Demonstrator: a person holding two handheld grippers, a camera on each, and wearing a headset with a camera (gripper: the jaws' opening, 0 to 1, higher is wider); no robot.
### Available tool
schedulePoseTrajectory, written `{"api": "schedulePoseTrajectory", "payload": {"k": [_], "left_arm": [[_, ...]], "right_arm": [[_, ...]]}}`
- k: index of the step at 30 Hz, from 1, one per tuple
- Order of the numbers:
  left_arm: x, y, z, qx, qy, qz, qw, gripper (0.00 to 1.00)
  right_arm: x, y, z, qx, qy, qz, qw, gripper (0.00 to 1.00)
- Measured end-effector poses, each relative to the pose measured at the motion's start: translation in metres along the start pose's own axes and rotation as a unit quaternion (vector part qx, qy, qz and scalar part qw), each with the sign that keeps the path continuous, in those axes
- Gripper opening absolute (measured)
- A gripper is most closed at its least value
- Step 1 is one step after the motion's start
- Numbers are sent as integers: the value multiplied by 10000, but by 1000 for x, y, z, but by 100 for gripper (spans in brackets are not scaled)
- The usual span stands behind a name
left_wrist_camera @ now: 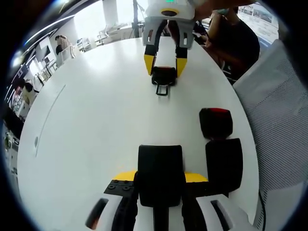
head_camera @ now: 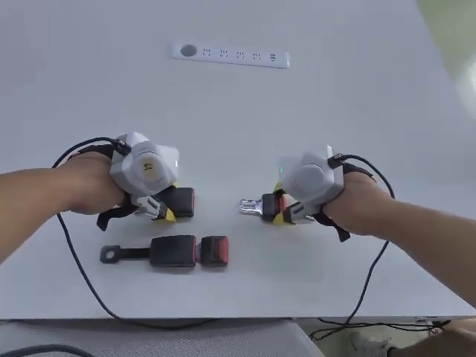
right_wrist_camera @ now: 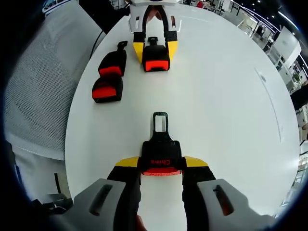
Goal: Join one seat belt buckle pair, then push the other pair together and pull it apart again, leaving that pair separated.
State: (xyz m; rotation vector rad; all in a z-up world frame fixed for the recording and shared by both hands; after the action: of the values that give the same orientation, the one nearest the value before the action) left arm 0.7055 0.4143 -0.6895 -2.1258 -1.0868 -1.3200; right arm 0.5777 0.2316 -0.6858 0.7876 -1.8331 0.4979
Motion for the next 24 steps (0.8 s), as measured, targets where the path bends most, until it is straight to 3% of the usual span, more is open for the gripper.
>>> {"api": "schedulePoseTrajectory", "payload": {"k": [12, 20, 24], "left_arm": [[2, -3, -3, 68, 51, -25, 10000, 35], [3, -3, -3, 112, 39, -57, 9999, 35], [4, -3, -2, 201, 21, -111, 9997, 37]], "right_arm": [[0, 1, 14, 6, 163, 16, 9999, 33], [0, 2, 15, -107, 83, 86, 9999, 34], [4, 0, 14, -156, -19, 245, 9996, 38]]}}
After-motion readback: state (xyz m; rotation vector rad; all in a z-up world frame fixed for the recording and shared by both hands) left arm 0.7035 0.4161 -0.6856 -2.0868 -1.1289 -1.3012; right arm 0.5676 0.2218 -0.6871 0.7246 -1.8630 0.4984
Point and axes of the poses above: the centre of the closed fingertips' face, and the gripper's own axes: x roughly backward along the fingers, y roughly to its left, z roughly out of its underside, the point moved 6 cm from there along x, roughly backward along the fingers, and after that the axes turned 8 degrees about -x, right-handed, at the moved point
